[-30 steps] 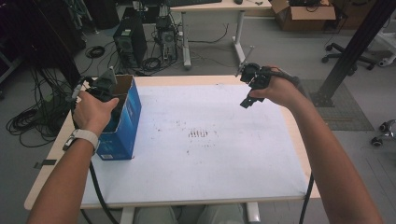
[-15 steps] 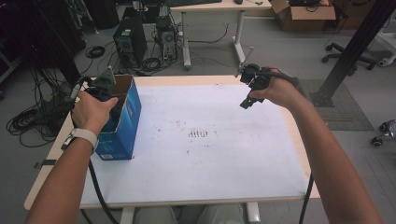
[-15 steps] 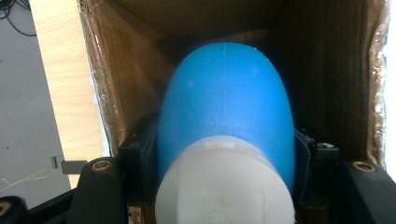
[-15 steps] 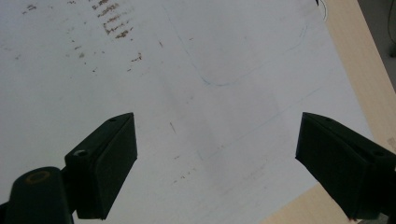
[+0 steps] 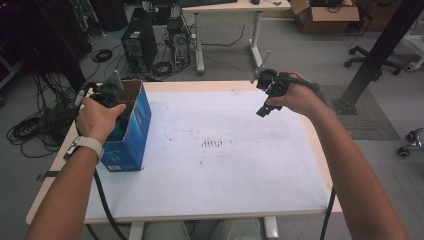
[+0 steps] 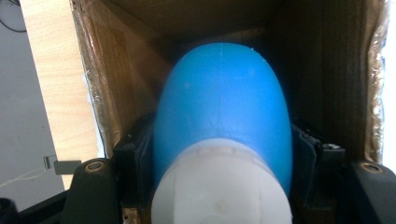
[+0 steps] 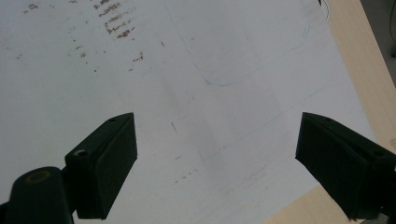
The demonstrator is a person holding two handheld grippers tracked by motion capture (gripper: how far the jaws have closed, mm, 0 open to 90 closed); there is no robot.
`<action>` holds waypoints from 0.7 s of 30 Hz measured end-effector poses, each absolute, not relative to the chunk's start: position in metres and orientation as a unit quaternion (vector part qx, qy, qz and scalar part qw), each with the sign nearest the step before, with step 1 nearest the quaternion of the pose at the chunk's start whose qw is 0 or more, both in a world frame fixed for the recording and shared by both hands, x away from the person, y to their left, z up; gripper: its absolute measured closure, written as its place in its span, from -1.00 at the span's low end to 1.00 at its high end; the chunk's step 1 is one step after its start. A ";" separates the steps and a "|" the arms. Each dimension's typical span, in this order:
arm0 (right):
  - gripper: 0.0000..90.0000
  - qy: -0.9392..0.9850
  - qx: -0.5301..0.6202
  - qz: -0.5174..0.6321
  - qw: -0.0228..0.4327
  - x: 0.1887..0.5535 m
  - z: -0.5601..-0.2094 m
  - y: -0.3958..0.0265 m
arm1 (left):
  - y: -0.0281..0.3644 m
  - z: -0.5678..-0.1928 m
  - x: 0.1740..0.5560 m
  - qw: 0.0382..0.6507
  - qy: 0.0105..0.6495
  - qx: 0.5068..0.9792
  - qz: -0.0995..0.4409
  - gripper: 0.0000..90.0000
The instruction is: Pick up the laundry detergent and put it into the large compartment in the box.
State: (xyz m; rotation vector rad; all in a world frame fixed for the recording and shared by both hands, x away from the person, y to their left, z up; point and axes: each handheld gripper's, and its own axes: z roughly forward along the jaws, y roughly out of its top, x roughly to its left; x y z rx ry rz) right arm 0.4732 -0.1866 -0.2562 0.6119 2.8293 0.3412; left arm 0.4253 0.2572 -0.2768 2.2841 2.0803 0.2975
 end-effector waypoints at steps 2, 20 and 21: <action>-0.72 0.965 0.208 0.116 0.113 0.473 -0.256 -0.186 | 0.257 -0.277 0.425 0.019 0.670 0.736 0.096 -0.25; -0.72 0.965 0.205 0.122 0.111 0.471 -0.254 -0.185 | 0.253 -0.257 0.420 0.028 0.664 0.737 0.124 -0.45; -0.72 0.965 0.206 0.122 0.111 0.470 -0.254 -0.186 | 0.253 -0.251 0.419 0.032 0.665 0.735 0.131 -0.45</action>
